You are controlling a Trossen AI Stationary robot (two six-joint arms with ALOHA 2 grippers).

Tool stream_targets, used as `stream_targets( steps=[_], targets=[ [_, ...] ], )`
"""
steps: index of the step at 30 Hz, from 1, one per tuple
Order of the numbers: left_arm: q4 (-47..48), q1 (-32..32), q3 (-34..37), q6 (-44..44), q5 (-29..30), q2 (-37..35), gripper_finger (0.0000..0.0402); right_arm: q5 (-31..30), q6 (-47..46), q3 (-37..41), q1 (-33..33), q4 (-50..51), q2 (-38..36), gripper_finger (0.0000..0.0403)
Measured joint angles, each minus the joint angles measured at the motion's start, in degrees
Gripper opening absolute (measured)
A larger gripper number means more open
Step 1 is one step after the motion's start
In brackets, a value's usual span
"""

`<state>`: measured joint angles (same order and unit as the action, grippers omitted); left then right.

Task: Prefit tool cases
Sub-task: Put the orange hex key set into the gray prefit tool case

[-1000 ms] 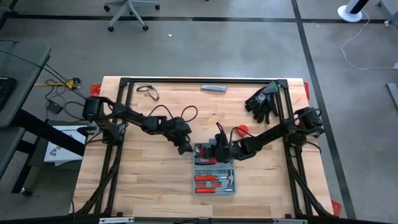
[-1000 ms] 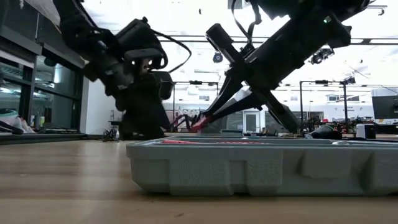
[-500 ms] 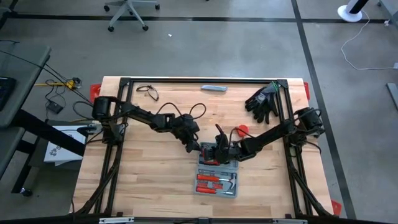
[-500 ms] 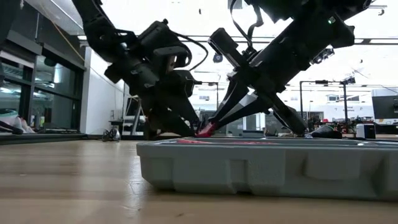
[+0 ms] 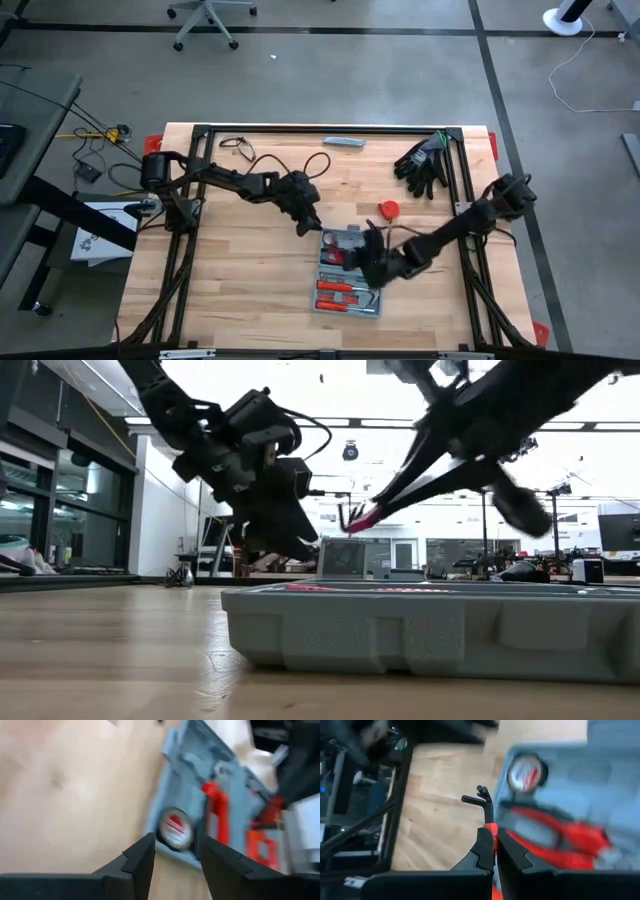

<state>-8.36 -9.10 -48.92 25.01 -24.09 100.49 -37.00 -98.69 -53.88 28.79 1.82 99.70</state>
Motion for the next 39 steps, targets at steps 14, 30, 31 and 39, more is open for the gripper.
stream_targets(
  steps=[14,30,31,39],
  targets=[
    [25.29,-0.52,-23.44,-38.57,0.59,9.13,0.0131,-6.22,-17.43,0.01,9.27,10.69,0.07,0.0000],
    [31.10,-3.80,-38.33,-34.05,-18.95,24.00,0.0130,-4.40,-17.45,0.01,9.91,9.95,0.04,0.0000],
    [30.79,-3.89,-38.34,-33.81,-19.78,24.19,0.0130,-4.38,-17.43,0.01,9.93,9.95,0.04,0.0000],
    [28.88,-3.87,-38.34,-31.85,-17.93,26.01,0.0130,-4.27,-17.74,0.01,10.40,9.44,0.04,0.0000]
  ],
)
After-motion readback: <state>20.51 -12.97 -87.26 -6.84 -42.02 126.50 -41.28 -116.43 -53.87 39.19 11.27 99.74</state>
